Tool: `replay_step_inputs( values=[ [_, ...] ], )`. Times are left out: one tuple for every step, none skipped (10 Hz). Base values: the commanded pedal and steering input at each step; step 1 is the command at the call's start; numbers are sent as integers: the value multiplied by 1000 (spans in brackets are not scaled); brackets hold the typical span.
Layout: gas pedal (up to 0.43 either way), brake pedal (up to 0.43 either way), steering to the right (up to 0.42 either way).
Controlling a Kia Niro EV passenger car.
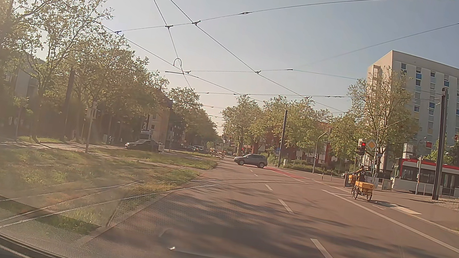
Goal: Follow the waypoints while adhering to traffic rules and regulations
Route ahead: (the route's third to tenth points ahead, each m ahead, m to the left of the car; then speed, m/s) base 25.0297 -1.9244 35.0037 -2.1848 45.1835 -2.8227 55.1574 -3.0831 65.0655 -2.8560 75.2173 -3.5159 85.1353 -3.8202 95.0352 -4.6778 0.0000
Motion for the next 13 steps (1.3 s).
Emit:
replay_step_inputs(
  values=[
    [0,256,-13],
    [0,256,-14],
    [0,256,-14],
    [0,256,-14],
    [0,256,-13],
    [0,256,-13],
    [0,256,-14],
    [0,256,-14],
    [0,256,-14],
    [0,256,-13],
    [0,256,-14],
    [0,256,-13],
    [0,256,-14]
  ],
)
